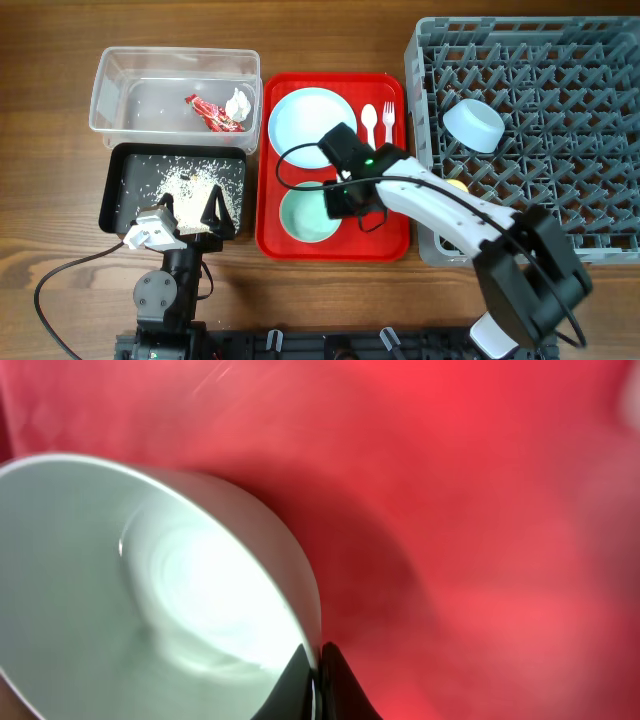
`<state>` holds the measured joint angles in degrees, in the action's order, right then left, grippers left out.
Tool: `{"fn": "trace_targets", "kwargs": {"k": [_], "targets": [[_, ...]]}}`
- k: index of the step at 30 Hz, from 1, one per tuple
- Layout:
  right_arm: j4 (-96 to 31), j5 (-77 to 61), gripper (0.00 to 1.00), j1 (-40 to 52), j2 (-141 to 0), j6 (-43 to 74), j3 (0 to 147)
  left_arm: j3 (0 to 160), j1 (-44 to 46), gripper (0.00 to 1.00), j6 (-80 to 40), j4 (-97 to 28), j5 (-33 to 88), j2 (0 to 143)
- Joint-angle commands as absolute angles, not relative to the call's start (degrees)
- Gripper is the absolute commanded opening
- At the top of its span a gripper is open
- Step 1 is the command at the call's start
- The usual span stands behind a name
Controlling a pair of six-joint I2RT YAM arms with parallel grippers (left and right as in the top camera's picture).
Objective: Sort waste into correct bins and load items into the dishwasher rack
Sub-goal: 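Carry the mint-green bowl into the rack and open the right gripper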
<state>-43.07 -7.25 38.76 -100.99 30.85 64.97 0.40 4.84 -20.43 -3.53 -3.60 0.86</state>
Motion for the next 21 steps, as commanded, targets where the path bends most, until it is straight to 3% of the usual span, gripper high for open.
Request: {"fn": "trace_targets", "kwargs": {"k": [1,6,12,16,21], "targets": [[-43.1,4.1,0.04,38.2,-91.3,30.1,65.3,0.3,4.5,1.0,-19.7,-3.7,-4.6,0.8],[-43.8,20.2,0.04,38.2,-80.9,30.1,65.3,0.3,4.6,1.0,-19.7,-3.7,-4.6,0.8],[-47.4,56.0,0.04,36.7,-70.6,30.1,65.2,0.3,4.5,1.0,-19.7,-3.7,-4.6,0.8],[-47.6,73.5,0.04,31.4,-68.3,28.6,65.2,0.3,4.6,1.0,-19.7,-3.7,-4.6,0.8],[-47.0,81.4,0.05,20.8,-69.4,21.4,65.2,0.3,4.5,1.0,-19.7,-3.7,-4.6,0.8]]}}
